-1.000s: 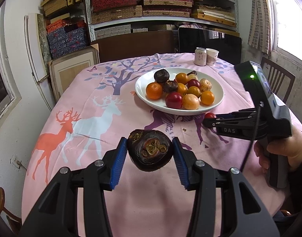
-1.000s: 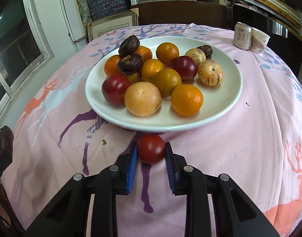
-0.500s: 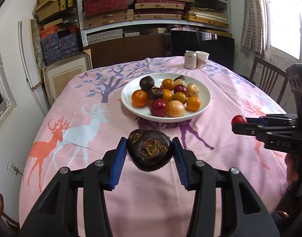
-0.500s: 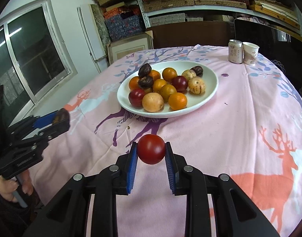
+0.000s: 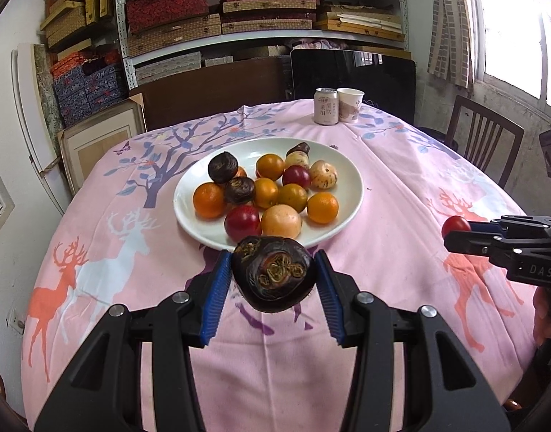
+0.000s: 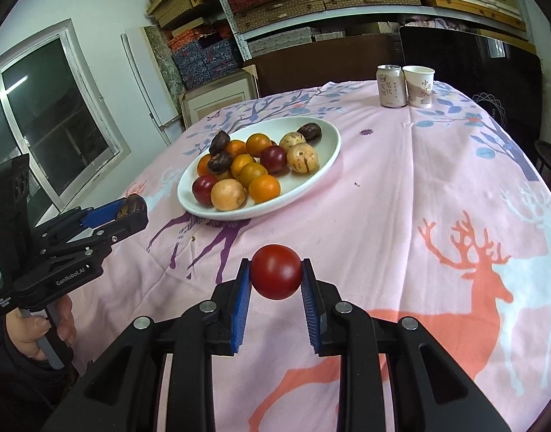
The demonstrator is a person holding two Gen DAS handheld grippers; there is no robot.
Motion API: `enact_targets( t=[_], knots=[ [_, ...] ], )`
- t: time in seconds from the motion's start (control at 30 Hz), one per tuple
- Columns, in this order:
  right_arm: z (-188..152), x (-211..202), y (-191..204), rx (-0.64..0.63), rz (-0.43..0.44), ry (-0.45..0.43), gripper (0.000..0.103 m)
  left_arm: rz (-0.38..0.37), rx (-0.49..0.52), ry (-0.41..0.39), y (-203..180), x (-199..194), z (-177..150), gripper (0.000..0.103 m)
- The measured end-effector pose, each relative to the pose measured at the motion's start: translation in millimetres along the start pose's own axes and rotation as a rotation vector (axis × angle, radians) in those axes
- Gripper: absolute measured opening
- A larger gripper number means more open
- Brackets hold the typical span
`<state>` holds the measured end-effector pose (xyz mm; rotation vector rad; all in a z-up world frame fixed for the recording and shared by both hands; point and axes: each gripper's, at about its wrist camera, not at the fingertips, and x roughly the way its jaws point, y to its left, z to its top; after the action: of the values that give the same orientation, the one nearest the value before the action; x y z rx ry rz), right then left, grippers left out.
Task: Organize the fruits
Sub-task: 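Carry both fruits onto the white plate and open both tools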
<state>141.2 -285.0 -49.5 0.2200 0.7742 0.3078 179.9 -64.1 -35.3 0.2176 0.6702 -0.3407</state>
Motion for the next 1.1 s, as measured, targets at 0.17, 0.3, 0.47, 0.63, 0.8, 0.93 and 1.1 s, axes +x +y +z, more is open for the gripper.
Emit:
enact_targets(
  t=[0.17, 0.3, 0.47, 0.63, 0.8, 0.93, 1.1],
  knots=[
    [26, 5, 1, -0.026, 0.008, -0.012, 0.028, -0.008, 0.002, -0.003, 1, 17, 17, 0.046],
    [60, 14, 5, -0.052, 0.013, -0.026, 0.028, -0.041, -0.014, -0.006, 9, 35, 45, 0.046],
    [119, 28, 17, -0.104, 0.028, -0.061, 0.028, -0.044, 0.012, -0.034, 19, 59, 98, 0.046],
    [157, 76, 19, -0.130, 0.029, -0.028, 0.028, -0.074, -0.013, 0.011, 34, 107, 124, 0.046],
    [169, 129, 10, -0.128, 0.000, 0.023, 0.028, -0.062, -0.044, 0.064, 50, 152, 127, 0.046],
    [173, 157, 5, -0.128, -0.008, 0.043, 0.028, -0.046, -0.042, 0.084, 56, 174, 126, 0.046],
    [175, 180, 0, -0.136, -0.011, 0.058, 0.030, -0.031, -0.058, 0.091, 60, 186, 127, 0.051]
  ],
)
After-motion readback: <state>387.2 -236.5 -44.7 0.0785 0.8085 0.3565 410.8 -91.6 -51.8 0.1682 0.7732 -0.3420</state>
